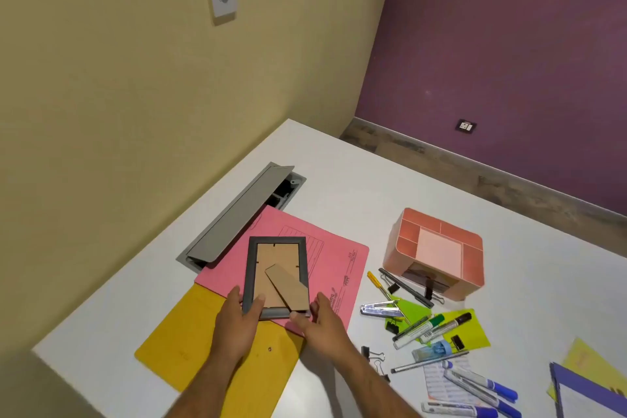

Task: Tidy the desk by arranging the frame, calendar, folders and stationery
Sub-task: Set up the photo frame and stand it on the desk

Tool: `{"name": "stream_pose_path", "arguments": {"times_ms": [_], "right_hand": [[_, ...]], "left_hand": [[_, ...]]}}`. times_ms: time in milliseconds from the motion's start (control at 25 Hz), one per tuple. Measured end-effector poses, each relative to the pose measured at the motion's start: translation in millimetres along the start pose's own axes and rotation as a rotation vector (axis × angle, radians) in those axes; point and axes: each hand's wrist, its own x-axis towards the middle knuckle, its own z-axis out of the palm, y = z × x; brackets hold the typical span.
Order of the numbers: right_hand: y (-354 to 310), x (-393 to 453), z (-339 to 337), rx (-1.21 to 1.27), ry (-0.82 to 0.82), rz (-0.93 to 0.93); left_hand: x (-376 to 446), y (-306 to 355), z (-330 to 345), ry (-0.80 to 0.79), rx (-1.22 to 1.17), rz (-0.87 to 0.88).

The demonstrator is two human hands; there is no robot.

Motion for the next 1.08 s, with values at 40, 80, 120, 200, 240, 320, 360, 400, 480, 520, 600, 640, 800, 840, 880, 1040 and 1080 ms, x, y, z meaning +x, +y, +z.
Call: {"name": "stream_pose_path", "arguments": {"times_ms": [40, 80, 120, 200, 240, 320, 360, 400, 480, 520, 600, 640, 800, 840, 880, 1040, 1080], "right_hand": [[-1.8, 1.3, 1.0, 0.048, -0.012, 0.015], [-1.4, 4.0, 1.3, 0.054, -0.024, 0.037], [-0.1, 4.8, 2.8, 0.068, -0.032, 0.049], [8.2, 12.2, 5.3, 0.086, -0.027, 0.086], [11.5, 15.3, 4.5, 0.120, -0.004, 0.099], [15.8, 18.5, 0.9, 0.217, 0.045, 0.114], [14.0, 16.3, -2.1, 0.270, 0.066, 0.125], [15.2, 16.1, -6.2, 0.336, 0.090, 0.136], [15.7, 14.0, -13.0, 0.550, 0.152, 0.157], [15.9, 13.2, -15.4, 0.648, 0.187, 0.172], [16.7, 11.7, -20.9, 0.764, 0.272, 0.226], [18.3, 12.1, -24.8, 0.795, 0.288, 0.255], [15.9, 6.4, -44.5, 0.831, 0.226, 0.252], [14.4, 3.7, -49.2, 0.840, 0.203, 0.232], [12.6, 1.1, -53.1, 0.835, 0.194, 0.204], [7.8, -4.2, -56.5, 0.778, 0.268, 0.037], [6.6, -5.2, -55.3, 0.741, 0.315, -0.016]], "left_hand": [[1.5, 2.2, 0.3, 0.037, -0.043, 0.001], [2.1, 5.7, 0.0, 0.063, -0.062, -0.012], [3.2, 6.3, -0.1, 0.073, -0.074, -0.013], [5.6, 6.1, -0.3, 0.093, -0.063, -0.048], [7.9, 6.1, -0.9, 0.108, -0.058, -0.070], [13.7, 4.5, -1.4, 0.114, -0.101, -0.127], [14.5, 6.0, -1.6, 0.094, -0.155, -0.151], [15.2, 7.2, -0.7, 0.074, -0.206, -0.164], [13.3, 12.8, 2.1, 0.038, -0.282, -0.178], [10.1, 17.5, 3.3, 0.015, -0.308, -0.186], [5.6, 23.7, 8.5, -0.031, -0.345, -0.178], [5.0, 24.5, 12.4, -0.052, -0.356, -0.169], [0.1, 33.8, 26.7, -0.124, -0.402, -0.159], [-0.9, 35.7, 29.2, -0.142, -0.382, -0.165], [-0.6, 35.8, 32.1, -0.164, -0.353, -0.162], [-5.3, 48.6, 40.7, -0.128, -0.167, -0.027], [-8.8, 57.5, 41.1, -0.068, -0.103, 0.055]]}}
